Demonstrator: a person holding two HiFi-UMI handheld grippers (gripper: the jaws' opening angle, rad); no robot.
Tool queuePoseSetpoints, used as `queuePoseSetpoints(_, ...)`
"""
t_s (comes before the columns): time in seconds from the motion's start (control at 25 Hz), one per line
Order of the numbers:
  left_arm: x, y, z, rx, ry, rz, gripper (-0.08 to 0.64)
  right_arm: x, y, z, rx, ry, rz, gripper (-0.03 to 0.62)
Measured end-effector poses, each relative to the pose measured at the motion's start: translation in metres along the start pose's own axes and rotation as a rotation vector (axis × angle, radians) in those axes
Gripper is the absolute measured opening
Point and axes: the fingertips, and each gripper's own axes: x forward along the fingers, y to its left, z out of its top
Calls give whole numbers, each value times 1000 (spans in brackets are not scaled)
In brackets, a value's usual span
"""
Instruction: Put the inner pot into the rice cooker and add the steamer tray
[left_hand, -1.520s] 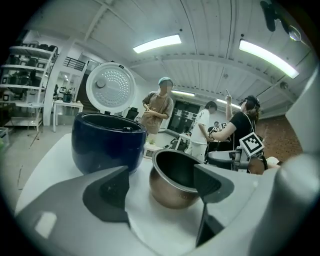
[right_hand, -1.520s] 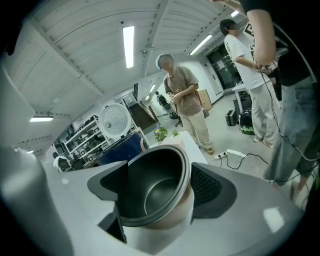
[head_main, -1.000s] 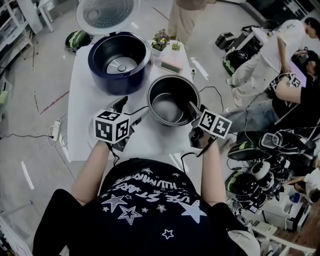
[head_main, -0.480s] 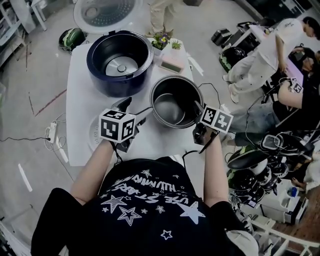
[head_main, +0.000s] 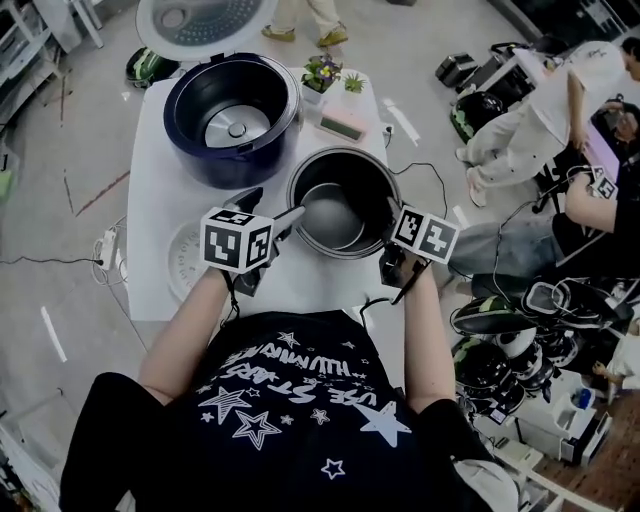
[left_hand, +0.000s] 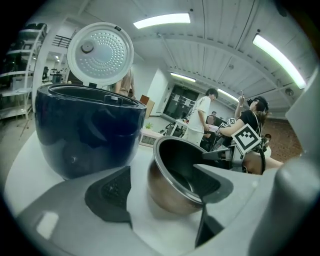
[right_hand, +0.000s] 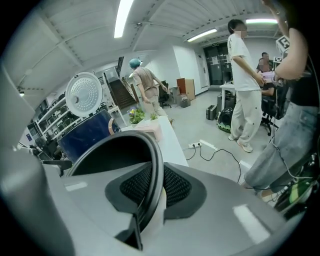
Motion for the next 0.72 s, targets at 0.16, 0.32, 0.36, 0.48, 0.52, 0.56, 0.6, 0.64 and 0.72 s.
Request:
queuePoseSetpoints(0.16,4,1,-1,-24,10,67,390,-2,4,-3,12,14,22,91)
queuePoseSetpoints(0.32,16,1,-1,-51,30,103,373,-2,4,-4,24,23,42,87)
queuePoseSetpoints(0.36,20,1,-2,-53,40,109,365,-1,4,-4,29,24,47,87)
queuePoseSetpoints(0.48,31,1,-5,-39,71,134,351,0,5,-4,33,25,62,87)
queuePoseSetpoints(0.52,33,1,-5,-32,80,145,347,1,5,-4,28,27,68,89)
queuePoseSetpoints(0.56,36,2,-6,-27,89,152,338,2,6,-4,19,28,77,90)
queuePoseSetpoints(0.6,38,3,-8,-25,97,158,325,3,7,-4,8,29,89,94)
queuePoseSetpoints(0.64,40,3,-9,-24,107,165,310,3,9,-4,-4,31,102,98)
queuePoseSetpoints(0.72,43,5,-13,-17,129,179,260,3,10,-3,-23,35,131,104)
